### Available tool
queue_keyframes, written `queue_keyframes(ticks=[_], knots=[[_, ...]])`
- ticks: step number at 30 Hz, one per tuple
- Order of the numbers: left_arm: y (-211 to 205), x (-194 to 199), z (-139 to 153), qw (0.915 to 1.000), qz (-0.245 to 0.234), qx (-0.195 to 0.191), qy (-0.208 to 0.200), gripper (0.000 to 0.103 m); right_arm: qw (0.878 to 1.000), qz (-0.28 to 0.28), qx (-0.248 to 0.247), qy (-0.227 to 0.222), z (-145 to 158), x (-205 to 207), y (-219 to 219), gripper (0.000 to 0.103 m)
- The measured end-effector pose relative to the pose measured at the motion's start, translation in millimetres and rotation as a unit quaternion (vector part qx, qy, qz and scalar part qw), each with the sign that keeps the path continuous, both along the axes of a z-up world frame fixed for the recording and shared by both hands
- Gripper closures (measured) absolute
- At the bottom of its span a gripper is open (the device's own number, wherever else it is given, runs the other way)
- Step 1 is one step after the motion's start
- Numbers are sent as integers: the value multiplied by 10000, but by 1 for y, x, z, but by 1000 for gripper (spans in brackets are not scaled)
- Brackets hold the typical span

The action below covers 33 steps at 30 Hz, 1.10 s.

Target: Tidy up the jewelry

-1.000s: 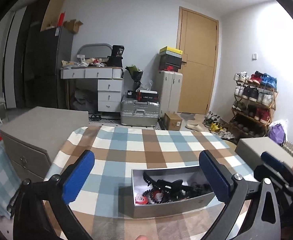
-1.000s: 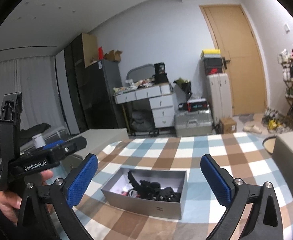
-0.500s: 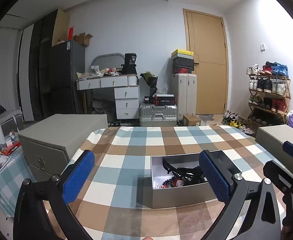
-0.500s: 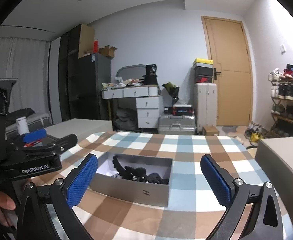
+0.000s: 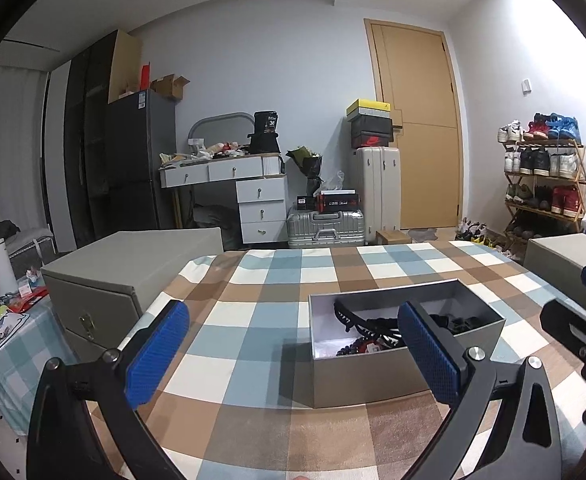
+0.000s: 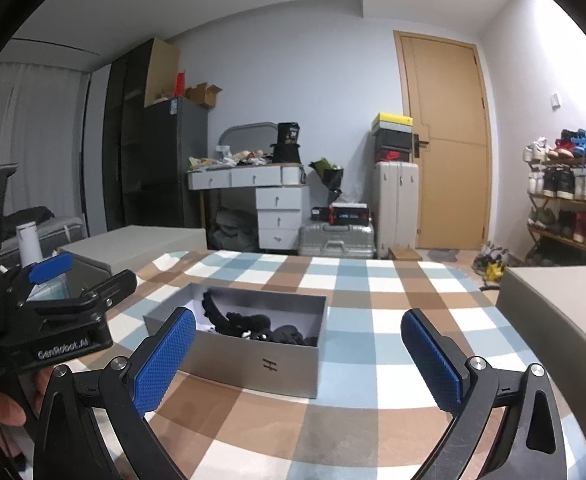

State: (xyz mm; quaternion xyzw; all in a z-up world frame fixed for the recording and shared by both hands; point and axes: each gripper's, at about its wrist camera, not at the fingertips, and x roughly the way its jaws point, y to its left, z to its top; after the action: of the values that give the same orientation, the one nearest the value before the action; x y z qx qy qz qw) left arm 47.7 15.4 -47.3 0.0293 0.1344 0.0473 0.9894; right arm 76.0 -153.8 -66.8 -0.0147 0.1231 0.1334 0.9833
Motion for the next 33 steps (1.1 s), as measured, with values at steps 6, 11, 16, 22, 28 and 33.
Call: queue_keyframes(ticks=[6,11,16,22,28,33], knots=[[8,7,-1,9991,-142,-288,259,1,9999,-45,-81,121,-2,3,1,0],[6,1,-1,9993,-121,-284,207,1,9998,-53,-111,151,-2,4,1,0],[6,-1,1,9991,-169,-323,224,1,9997,-52,-120,186,-2,3,2,0],[6,1,0,9990,-161,-336,230,1,9997,-39,-127,197,-1,4,3,0],[6,2,0,9991,-159,-330,235,1,9998,-37,-115,181,-1,5,3,0],[5,2,0,9991,-159,-325,240,1,9997,-35,-107,209,-1,5,4,0]])
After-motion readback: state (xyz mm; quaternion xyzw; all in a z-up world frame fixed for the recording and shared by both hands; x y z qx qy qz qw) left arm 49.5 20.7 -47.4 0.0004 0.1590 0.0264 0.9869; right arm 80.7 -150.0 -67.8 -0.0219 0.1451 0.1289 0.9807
